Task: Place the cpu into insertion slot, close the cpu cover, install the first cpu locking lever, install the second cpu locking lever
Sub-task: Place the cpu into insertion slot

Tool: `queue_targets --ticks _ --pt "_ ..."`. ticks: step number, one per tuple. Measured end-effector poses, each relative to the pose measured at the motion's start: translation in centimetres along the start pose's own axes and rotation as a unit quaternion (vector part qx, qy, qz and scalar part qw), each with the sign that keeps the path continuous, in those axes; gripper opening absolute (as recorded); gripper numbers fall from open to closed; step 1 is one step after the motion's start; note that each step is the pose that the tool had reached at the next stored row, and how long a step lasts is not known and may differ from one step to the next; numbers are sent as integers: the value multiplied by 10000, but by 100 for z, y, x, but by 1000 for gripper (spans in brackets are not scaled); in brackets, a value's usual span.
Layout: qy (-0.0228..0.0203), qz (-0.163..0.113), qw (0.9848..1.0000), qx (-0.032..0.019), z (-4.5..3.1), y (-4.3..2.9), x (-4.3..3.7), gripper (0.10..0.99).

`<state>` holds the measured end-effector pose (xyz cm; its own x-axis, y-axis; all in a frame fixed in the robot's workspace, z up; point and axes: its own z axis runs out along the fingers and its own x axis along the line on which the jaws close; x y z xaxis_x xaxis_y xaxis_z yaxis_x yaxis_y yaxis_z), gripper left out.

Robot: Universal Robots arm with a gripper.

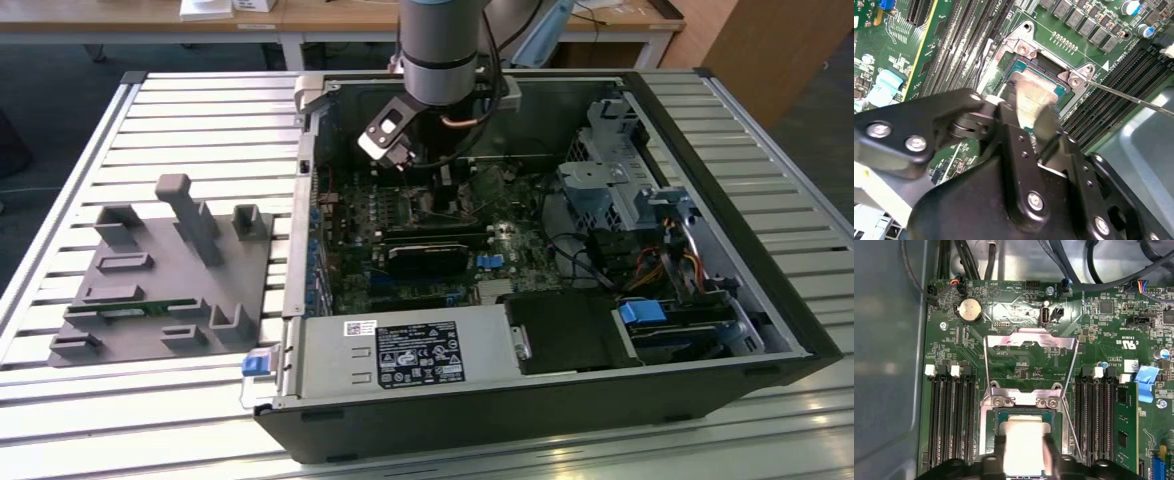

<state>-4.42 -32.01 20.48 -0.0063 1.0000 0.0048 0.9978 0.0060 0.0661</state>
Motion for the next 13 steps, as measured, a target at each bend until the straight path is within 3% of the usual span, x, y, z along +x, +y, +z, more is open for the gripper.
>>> queue_targets --ticks 1,3,4,7,13 --pt "7 1 10000 12 -2 4 -1 416" --pt "16 1 10000 40 -4 14 -1 302" --pt "17 2 10000 55 -5 19 -2 302" --pt "20 2 10000 89 -9 30 -2 122" --pt "22 3 9999 126 -33 33 -2 106"
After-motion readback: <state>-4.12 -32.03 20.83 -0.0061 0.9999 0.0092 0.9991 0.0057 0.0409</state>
